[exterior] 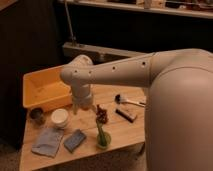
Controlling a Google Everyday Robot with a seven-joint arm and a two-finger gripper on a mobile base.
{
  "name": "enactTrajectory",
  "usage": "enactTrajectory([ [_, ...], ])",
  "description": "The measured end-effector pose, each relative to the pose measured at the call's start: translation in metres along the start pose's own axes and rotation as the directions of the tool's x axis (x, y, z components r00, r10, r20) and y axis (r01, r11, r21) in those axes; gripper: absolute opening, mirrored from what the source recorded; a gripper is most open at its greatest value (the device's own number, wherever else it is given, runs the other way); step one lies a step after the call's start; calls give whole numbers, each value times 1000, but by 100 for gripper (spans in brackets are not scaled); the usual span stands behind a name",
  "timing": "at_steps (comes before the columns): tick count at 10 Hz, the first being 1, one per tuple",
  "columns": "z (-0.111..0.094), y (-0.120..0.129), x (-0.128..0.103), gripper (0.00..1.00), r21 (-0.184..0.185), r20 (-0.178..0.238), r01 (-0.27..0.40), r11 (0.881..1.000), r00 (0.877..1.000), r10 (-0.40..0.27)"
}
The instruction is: Wipe tray with sponge
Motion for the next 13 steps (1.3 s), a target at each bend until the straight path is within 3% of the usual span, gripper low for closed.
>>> enactTrajectory([
  [3, -1, 14, -10, 65, 17, 21, -37, 999, 999, 37],
  [5, 2, 52, -24, 65, 17, 25, -67, 998, 997, 67],
  [9, 10, 93, -32, 65, -3, -12, -128, 992, 992, 128],
  [11, 13, 92, -28, 65, -14, -37, -159, 987, 987, 158],
  [13, 13, 94, -28, 65, -20, -36, -159, 987, 987, 158],
])
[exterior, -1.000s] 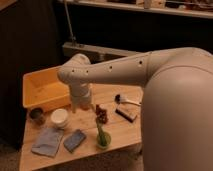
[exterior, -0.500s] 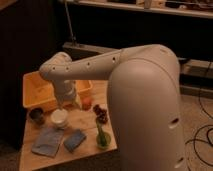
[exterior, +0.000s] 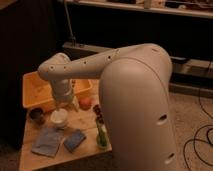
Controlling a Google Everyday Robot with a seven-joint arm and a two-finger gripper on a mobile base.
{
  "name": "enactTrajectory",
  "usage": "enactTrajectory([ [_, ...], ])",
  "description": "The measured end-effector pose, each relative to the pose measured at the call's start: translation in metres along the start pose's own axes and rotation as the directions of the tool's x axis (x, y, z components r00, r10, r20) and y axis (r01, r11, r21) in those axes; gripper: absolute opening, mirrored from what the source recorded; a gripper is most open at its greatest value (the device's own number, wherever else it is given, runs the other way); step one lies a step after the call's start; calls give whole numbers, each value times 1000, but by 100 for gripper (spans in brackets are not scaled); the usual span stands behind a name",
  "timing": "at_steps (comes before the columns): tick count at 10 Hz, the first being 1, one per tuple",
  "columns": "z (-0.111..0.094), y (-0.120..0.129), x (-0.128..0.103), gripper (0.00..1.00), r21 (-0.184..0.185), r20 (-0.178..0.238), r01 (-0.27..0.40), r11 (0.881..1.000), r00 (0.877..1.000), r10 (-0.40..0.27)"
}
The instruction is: Wipe tray with sponge
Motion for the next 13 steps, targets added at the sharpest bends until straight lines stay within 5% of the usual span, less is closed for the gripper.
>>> enactTrajectory([
  [4, 0, 0, -1, 65, 6, 6, -9, 1000, 1000, 9],
  [6, 0, 8, 6, 65, 68, 41, -40, 997, 998, 38],
  [8, 1, 9, 6, 65, 43, 30, -52, 998, 998, 51],
  [13, -3, -4, 10, 65, 50, 50, -53, 997, 997, 51],
])
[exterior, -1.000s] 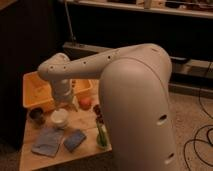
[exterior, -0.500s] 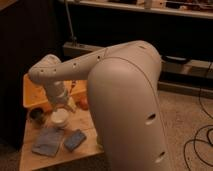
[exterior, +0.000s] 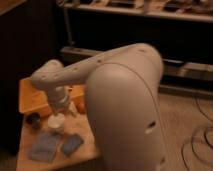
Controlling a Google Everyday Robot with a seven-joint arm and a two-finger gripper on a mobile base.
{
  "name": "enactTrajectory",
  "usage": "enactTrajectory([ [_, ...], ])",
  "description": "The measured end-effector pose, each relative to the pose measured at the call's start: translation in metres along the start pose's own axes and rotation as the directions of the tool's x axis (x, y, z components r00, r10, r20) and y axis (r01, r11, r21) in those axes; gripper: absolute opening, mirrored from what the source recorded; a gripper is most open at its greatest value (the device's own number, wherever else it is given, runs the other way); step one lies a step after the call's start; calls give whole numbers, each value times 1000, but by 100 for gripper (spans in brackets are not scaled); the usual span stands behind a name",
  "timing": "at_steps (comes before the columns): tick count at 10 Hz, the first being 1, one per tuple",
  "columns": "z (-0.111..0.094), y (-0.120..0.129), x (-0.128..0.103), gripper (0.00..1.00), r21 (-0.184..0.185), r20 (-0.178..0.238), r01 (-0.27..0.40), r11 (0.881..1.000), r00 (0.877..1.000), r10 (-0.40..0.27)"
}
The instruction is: Wipe tray with sponge
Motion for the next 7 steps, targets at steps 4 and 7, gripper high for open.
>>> enactTrajectory([
  [4, -5, 1, 6, 65, -9, 1, -16, 1000, 1000, 16],
  [7, -5, -1, 4, 65, -7, 6, -18, 1000, 1000, 18],
])
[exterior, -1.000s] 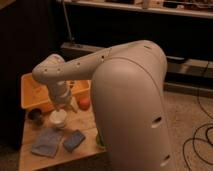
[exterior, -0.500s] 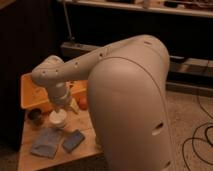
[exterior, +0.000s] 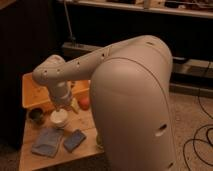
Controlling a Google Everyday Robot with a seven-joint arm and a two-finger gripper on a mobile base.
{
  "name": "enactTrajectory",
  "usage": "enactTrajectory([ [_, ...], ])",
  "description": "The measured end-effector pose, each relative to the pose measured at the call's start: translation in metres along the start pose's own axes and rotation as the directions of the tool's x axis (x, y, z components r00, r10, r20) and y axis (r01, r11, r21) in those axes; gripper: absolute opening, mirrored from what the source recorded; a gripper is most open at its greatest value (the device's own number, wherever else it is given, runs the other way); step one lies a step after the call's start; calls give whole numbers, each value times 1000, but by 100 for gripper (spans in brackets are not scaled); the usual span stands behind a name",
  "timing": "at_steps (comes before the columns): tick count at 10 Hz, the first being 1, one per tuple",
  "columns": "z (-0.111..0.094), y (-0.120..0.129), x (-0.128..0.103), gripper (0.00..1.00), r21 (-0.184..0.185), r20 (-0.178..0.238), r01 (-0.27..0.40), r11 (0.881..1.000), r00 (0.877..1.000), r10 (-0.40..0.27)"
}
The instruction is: Wipe tray with sponge
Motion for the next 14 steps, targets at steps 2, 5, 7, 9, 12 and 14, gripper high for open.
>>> enactTrajectory([
  [2, 0, 0, 0, 65, 1, 0, -1, 1000, 1000, 1],
  [5, 0, -1, -1, 65, 1, 0, -3, 1000, 1000, 3],
  [7, -1, 2, 4, 65, -12, 7, 36, 999, 999, -36],
  [9, -4, -1, 5, 65, -61, 55, 164, 985, 986, -161],
  [12, -13, -11, 6, 65, -158, 165, 411, 898, 907, -387],
  [14, -14, -12, 5, 65, -184, 199, 503, 844, 860, -469],
])
